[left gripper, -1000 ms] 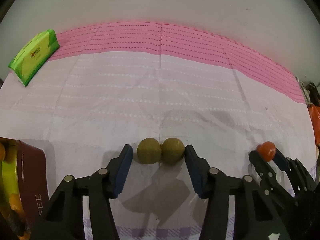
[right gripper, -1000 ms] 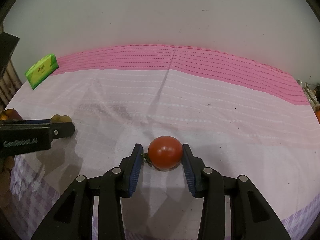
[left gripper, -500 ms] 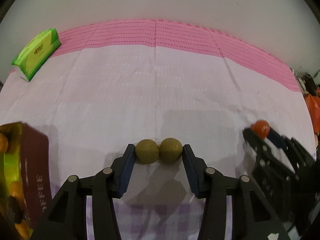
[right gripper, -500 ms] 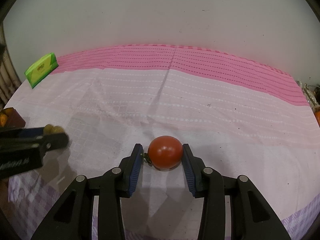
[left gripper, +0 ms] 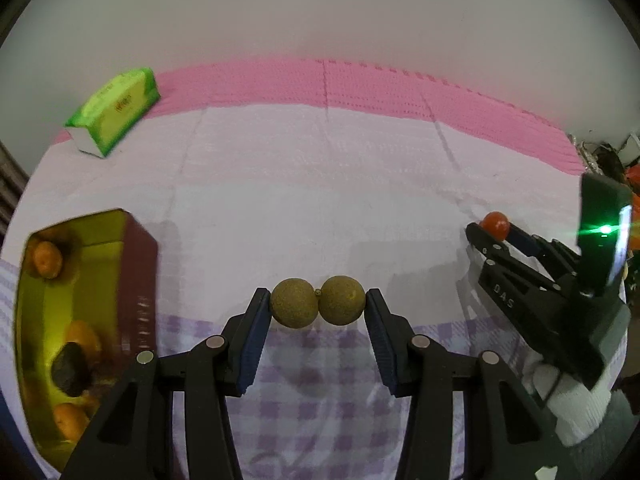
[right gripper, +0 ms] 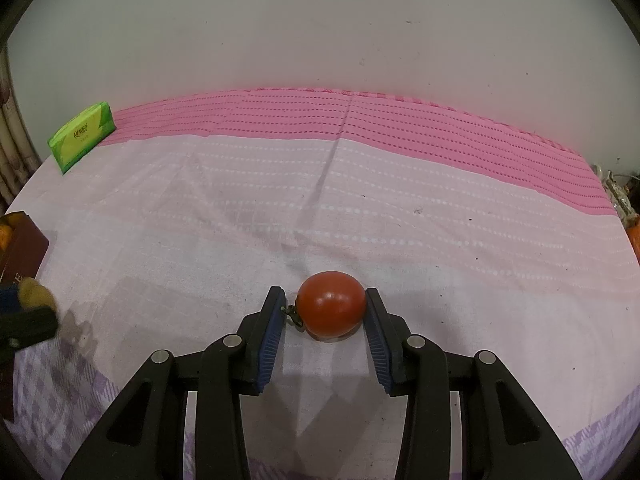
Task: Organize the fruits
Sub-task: 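Carry the green fruits into the tin tray and open the left tool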
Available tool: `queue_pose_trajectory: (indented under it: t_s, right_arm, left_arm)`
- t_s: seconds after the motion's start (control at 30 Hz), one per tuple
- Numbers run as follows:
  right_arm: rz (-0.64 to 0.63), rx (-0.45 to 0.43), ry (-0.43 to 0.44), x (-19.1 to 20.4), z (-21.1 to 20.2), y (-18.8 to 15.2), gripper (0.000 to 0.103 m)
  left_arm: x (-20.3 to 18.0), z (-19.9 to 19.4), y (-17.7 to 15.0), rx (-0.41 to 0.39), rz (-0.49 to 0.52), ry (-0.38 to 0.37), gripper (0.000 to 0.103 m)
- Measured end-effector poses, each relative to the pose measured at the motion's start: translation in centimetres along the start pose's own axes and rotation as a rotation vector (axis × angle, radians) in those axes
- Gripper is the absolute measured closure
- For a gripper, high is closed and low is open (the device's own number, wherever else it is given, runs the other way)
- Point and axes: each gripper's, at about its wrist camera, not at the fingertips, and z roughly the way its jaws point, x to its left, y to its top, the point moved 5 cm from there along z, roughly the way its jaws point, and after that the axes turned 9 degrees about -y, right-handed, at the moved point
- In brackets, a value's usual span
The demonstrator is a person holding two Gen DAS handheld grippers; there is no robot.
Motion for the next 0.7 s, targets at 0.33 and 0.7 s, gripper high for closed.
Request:
queue_pose_trajectory:
  t_s: [0.33, 0.7]
  right_arm:
    - [-0.001, 0.001, -0.002, 0.0, 0.0, 0.0, 0.061]
    - [-0.003, 0.001, -0.003, 0.0, 0.0, 0.1, 0.061]
  left_arm:
    - [5.3, -5.3, -0.3, -0.067, -0.071, 0.057, 0.059]
    - [14.0, -7.9, -2.9, -0.061, -0.187, 0.186, 0.059]
